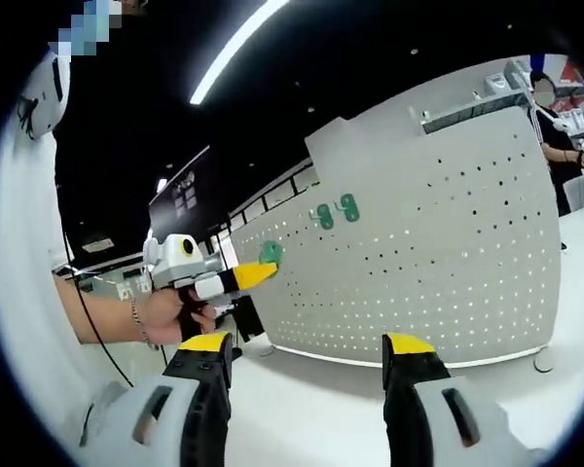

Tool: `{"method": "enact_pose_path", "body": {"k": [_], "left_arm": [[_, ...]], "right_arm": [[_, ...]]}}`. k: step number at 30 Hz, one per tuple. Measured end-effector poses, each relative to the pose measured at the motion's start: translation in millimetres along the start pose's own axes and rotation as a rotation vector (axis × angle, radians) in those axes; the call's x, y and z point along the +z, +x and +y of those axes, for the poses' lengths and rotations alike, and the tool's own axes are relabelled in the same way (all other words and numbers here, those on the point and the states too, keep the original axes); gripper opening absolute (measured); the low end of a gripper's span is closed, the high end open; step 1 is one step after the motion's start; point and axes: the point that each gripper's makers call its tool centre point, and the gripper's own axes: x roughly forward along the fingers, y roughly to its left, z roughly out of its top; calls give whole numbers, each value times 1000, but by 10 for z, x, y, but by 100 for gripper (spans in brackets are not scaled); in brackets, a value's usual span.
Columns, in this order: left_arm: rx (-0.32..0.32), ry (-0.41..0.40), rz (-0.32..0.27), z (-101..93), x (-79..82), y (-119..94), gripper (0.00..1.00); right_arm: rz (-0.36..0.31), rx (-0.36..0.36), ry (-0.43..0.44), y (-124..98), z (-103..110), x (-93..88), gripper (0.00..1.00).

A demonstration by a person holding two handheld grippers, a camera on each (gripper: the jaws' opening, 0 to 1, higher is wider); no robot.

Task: Insert the hook assembly into the mounting plate slot until the hook locks in place.

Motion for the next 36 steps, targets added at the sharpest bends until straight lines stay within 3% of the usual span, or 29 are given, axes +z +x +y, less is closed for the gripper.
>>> {"method": "enact_pose_path", "body": {"k": [12,36], "left_arm": [[15,-2,-5,-2,-3,-49,3],[38,7,-16,13,23,-124,3]], "right_arm": [[-43,51,8,195,140,143,56],[-59,155,1,617,414,331,52]]}}
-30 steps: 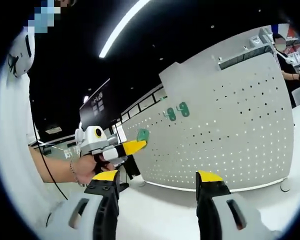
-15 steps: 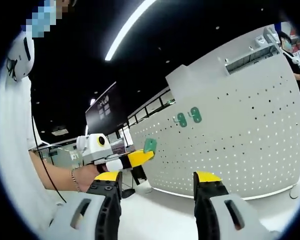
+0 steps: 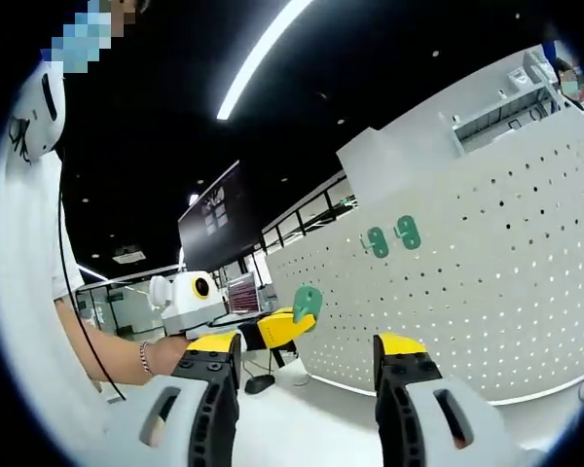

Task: Insert the hook assembly into the mounting plate slot until the hook locks in place.

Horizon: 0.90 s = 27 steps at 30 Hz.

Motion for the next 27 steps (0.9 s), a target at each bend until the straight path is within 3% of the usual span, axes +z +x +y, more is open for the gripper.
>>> {"method": "enact_pose_path", "body": {"k": [27], "left_arm": [[12,3,-11,-16,35,-24,3]], "right_arm": [[-28,47,25,378,137,76,48]]}}
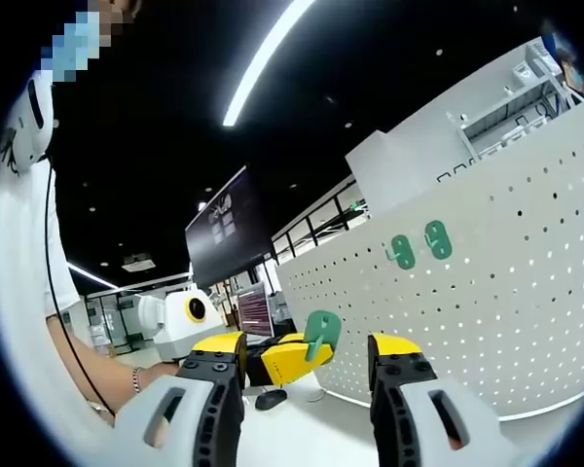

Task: Insert the hook assembly into the mounting plate slot until the hook locks in place.

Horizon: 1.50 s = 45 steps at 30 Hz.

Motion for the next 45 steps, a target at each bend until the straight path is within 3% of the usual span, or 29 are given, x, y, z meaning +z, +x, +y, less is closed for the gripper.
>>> {"method": "enact_pose_path", "body": {"k": [22,45], "left_arm": [[-7,-3,-8,-68,24,13,3],[10,10,0,-37,6,3,3]], "right_arm": [[17,13,-1,84,54,-42,32],[32,3,-21,83,58,-52,23]]}}
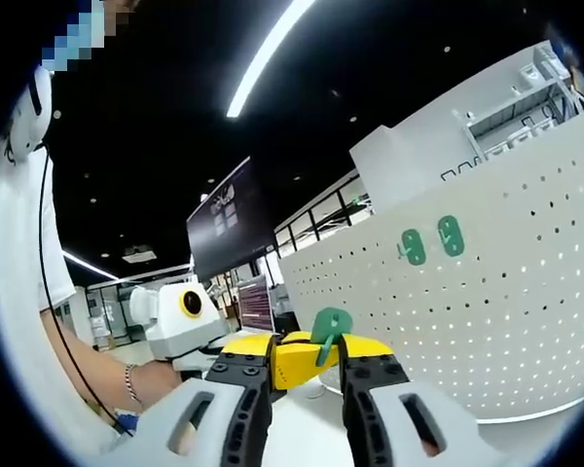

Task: Insert the hook assembly into the mounting plate slot until the hook locks in place.

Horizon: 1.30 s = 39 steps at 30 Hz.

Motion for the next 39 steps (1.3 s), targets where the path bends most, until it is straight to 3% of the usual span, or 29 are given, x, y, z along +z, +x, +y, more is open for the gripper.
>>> {"method": "enact_pose_path", "body": {"k": [18,23,39], "left_arm": [[26,59,8,-26,31,2,2],[32,57,16,-25,18,1,2],[40,63,18,-22,26,-7,2]], "right_arm": [[-4,-90,-9,5,-73,43,8],[8,-130,36,0,-149,20,3],[-1,-158,102,-1,-135,13,0]]}}
